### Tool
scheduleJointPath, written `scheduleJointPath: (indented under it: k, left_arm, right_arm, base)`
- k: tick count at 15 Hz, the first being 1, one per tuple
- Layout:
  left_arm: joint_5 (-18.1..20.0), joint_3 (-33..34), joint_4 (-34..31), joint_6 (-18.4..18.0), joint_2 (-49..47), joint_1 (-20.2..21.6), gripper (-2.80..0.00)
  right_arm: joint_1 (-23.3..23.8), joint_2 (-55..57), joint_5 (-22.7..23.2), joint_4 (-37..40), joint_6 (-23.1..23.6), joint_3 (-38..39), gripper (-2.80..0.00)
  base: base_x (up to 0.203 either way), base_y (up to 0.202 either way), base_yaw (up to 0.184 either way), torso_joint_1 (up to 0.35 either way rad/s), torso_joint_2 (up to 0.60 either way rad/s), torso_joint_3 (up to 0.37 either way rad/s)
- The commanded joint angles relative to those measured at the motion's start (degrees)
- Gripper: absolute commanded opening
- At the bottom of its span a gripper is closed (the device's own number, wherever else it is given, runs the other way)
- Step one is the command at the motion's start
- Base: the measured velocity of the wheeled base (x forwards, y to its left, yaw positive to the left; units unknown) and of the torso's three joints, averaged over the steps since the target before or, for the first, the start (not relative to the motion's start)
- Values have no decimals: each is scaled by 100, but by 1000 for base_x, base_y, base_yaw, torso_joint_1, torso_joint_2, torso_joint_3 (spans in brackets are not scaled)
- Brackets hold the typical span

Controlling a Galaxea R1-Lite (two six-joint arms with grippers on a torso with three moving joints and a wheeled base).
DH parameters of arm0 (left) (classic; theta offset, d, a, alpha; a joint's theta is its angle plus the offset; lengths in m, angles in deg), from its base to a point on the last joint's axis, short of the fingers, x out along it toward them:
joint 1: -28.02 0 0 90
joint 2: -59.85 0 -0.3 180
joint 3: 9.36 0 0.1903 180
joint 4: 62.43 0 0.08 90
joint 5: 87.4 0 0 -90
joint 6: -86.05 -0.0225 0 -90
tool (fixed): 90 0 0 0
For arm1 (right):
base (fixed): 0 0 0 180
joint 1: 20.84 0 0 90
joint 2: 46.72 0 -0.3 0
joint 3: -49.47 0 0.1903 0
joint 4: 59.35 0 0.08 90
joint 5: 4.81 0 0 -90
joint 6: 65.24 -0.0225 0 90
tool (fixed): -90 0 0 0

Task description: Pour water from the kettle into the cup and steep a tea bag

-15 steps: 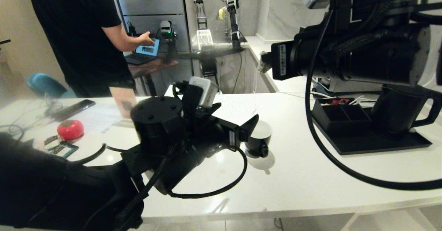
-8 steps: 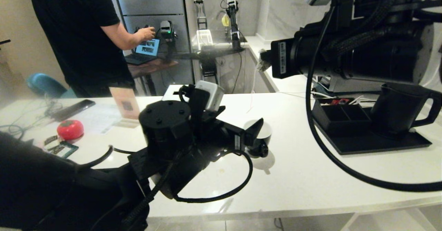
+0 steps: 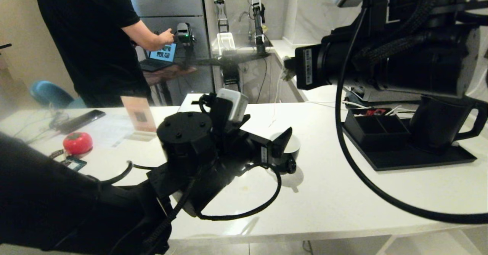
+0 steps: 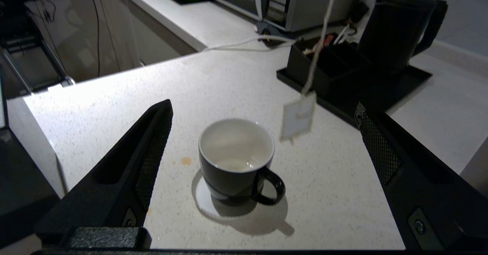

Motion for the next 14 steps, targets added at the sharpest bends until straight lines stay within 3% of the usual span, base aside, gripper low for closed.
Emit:
scheduleJointPath:
  k: [1,14]
  left_arm:
    - [-22,10,147,-32,-127,-6,0]
    - [-15,-7,168,-72,-203,-159,0]
  right_arm:
    - [-39,-19,-6,16,0,12,-280]
    - [-138,-28,-24,34,-8,21,-280]
  base:
    - [0,0,0,0,0,0]
    - [0,0,0,0,0,0]
